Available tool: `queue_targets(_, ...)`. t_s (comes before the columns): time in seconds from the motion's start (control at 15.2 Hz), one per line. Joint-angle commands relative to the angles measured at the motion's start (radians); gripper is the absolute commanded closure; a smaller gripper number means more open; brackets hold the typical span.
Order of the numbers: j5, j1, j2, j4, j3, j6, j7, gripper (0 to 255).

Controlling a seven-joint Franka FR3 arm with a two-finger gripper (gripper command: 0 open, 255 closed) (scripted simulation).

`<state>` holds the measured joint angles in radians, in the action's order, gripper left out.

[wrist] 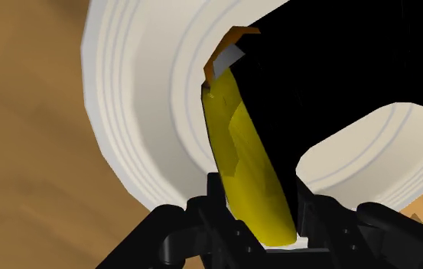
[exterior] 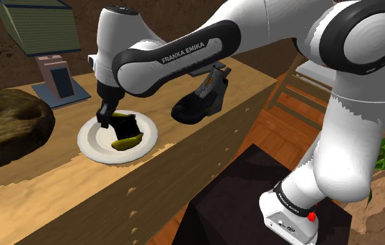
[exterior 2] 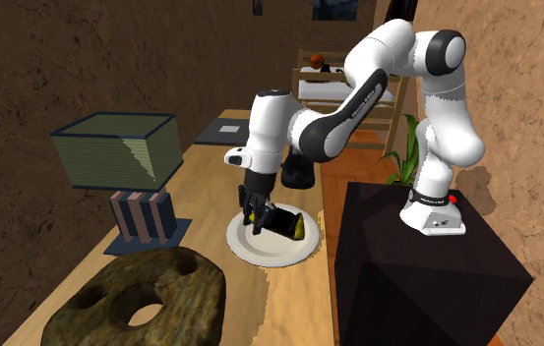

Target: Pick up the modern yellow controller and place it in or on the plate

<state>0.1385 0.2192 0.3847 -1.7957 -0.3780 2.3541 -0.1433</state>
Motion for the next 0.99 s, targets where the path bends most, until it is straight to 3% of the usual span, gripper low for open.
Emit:
queue_targets(0.0,0.003,0.001,0.007,-0.001,0.002,0.008,0.001,255)
queue_targets(0.4,0.003,0.001,0.007,-0.001,0.002,0.008,0.001,255)
queue_targets(0.46,0.003,0.001,0.007,-0.001,0.002,0.008,0.001,0)
queue_targets(0.79,0.003,0.001,0.007,-0.001,0.002,0.008,0.001,0)
queue_targets(0.92,-0.019,-0.011,-0.039,0.003,-0.008,-0.039,-0.013,0)
